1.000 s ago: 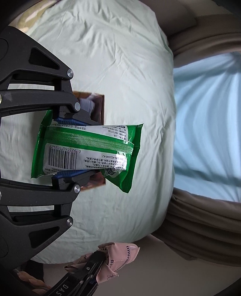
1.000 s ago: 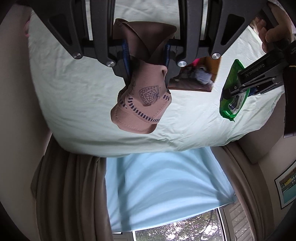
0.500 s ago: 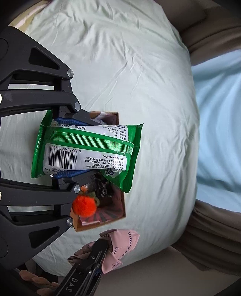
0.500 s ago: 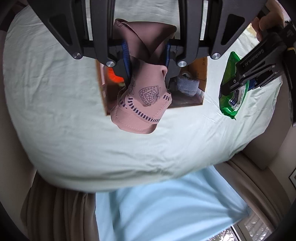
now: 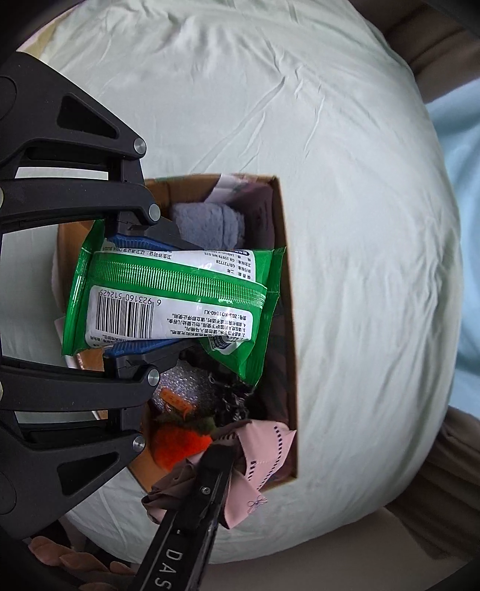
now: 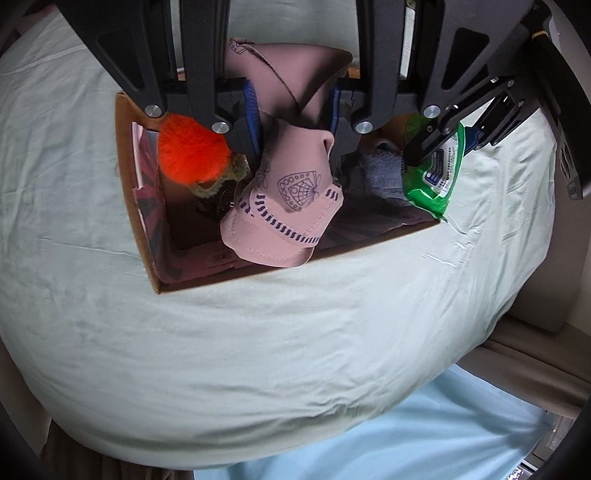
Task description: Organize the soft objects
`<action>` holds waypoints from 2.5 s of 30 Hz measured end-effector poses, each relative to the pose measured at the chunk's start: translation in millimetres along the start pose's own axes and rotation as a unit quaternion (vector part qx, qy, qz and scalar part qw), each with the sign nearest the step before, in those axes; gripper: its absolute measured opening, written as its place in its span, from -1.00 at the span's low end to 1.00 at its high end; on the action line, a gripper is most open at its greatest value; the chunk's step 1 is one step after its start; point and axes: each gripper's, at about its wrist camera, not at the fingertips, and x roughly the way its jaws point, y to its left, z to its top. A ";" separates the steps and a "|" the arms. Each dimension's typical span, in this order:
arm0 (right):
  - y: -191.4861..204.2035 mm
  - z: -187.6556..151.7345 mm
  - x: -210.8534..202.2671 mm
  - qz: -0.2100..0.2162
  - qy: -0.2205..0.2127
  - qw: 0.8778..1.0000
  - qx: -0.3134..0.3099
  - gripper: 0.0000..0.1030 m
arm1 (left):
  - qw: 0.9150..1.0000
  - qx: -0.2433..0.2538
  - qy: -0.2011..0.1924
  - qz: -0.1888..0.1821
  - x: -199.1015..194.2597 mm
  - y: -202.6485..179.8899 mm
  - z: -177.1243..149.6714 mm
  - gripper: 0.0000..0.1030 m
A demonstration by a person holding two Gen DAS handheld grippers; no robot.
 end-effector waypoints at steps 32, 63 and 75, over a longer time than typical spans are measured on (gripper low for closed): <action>-8.6 -15.8 -66.0 -0.020 -0.043 0.999 0.015 0.99 | 0.999 0.046 -0.026 -0.007 -86.7 -22.5 -22.3 1.00; -17.5 -102.1 -387.5 -0.065 -0.339 0.931 -0.119 0.99 | 0.937 -0.020 -0.348 0.013 -407.2 -115.0 -76.8 1.00; -37.0 -119.1 -407.4 -0.075 -0.366 0.919 -0.126 0.99 | 0.928 -0.017 -0.371 0.036 -415.7 -140.7 -95.2 1.00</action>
